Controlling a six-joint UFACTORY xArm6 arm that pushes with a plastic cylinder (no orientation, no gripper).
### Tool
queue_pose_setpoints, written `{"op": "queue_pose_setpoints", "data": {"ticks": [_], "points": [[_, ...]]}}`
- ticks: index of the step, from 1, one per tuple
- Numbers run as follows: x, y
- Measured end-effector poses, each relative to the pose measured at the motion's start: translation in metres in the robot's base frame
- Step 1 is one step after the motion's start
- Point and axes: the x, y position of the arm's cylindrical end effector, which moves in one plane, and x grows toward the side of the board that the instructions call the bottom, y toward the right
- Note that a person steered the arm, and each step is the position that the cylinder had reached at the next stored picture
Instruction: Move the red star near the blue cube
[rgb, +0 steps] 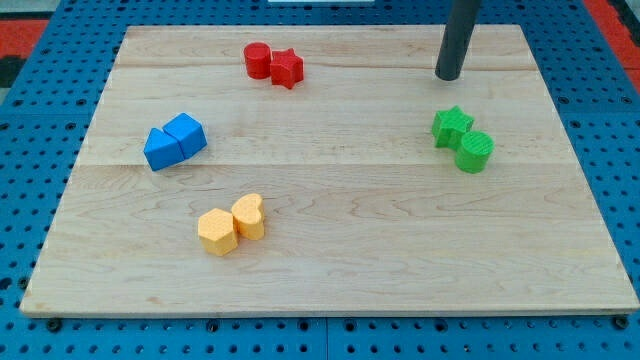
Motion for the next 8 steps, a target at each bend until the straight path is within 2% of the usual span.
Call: {"op": "queue_pose_setpoints", "data": {"ticks": [3, 8], "points": [[-0.011, -0.032], [-0.049, -0.138]]}}
